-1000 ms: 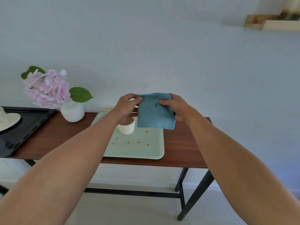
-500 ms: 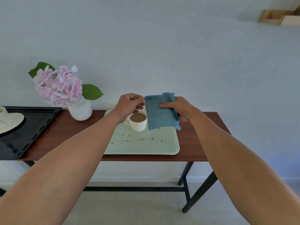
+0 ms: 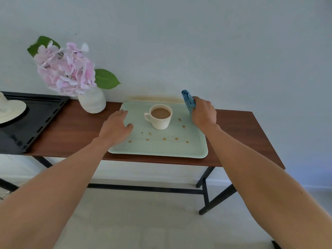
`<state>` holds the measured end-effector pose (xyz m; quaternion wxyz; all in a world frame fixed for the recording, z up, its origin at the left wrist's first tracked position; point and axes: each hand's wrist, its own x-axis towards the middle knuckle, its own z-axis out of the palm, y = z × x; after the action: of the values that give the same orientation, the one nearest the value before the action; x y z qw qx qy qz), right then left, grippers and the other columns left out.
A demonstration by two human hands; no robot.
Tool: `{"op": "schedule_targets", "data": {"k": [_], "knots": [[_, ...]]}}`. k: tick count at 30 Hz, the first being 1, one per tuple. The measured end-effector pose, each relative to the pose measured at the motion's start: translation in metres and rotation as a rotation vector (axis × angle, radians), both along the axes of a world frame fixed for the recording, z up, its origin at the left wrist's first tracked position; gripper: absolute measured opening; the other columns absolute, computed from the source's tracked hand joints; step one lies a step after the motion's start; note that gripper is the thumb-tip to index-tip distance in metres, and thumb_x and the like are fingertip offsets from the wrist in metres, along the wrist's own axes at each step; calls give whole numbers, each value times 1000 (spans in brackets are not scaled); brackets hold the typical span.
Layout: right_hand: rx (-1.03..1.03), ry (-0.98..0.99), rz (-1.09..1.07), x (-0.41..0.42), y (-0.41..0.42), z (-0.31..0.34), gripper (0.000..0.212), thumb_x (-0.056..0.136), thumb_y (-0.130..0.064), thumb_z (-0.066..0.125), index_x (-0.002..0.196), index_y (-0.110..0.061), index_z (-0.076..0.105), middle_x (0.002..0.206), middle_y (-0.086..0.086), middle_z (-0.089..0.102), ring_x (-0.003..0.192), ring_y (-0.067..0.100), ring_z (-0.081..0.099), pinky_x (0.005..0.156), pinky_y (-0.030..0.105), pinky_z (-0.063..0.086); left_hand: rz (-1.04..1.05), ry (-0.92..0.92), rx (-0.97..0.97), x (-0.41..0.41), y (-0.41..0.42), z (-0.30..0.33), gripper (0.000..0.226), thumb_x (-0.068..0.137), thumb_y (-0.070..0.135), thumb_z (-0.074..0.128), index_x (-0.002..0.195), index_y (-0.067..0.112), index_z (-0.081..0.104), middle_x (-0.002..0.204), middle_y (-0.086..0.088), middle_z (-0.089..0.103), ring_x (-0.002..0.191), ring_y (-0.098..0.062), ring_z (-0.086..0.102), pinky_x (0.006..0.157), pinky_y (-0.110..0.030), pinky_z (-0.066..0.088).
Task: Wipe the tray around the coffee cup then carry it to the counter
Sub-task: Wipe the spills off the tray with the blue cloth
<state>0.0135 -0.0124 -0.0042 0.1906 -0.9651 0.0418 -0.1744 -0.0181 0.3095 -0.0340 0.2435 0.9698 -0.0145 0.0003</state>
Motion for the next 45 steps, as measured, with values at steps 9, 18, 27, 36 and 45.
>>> {"op": "schedule_targets", "data": {"k": [9,18,27,36,45], "knots": [[-239,147,190,-5,19,-48,44,87,-3,52,125,-22,66,128,-1,66,106,34,64,84,39,48,-134,23,-144,-32,42,-31,59,101,15,39,159,17,27,168,4,14,154,-11,11,122,-27,6],[-369,218,134,-17,6,-49,32,94,-7,47,114,-18,69,106,11,70,97,37,65,71,38,46,-161,-35,-65,-31,46,-44,58,102,15,31,160,15,24,168,6,10,153,-6,10,119,-22,-1],[-399,243,252,-28,17,-51,60,87,0,50,139,-29,57,137,0,61,115,36,60,85,44,50,-177,-38,-7,-29,46,-47,57,102,20,29,158,13,28,169,6,11,153,-8,13,124,-31,4],[-295,297,203,-38,35,-45,44,94,-4,47,135,-16,58,133,9,59,116,37,58,88,44,49,-164,-50,49,-30,42,-46,57,101,24,28,157,14,33,169,5,14,152,-11,19,124,-30,5],[-304,309,58,-64,25,-47,38,95,-4,47,127,-15,65,123,9,66,108,33,63,79,39,49,-147,-40,72,-31,40,-46,56,102,25,28,157,13,31,169,7,11,152,-11,18,124,-31,5]]}}
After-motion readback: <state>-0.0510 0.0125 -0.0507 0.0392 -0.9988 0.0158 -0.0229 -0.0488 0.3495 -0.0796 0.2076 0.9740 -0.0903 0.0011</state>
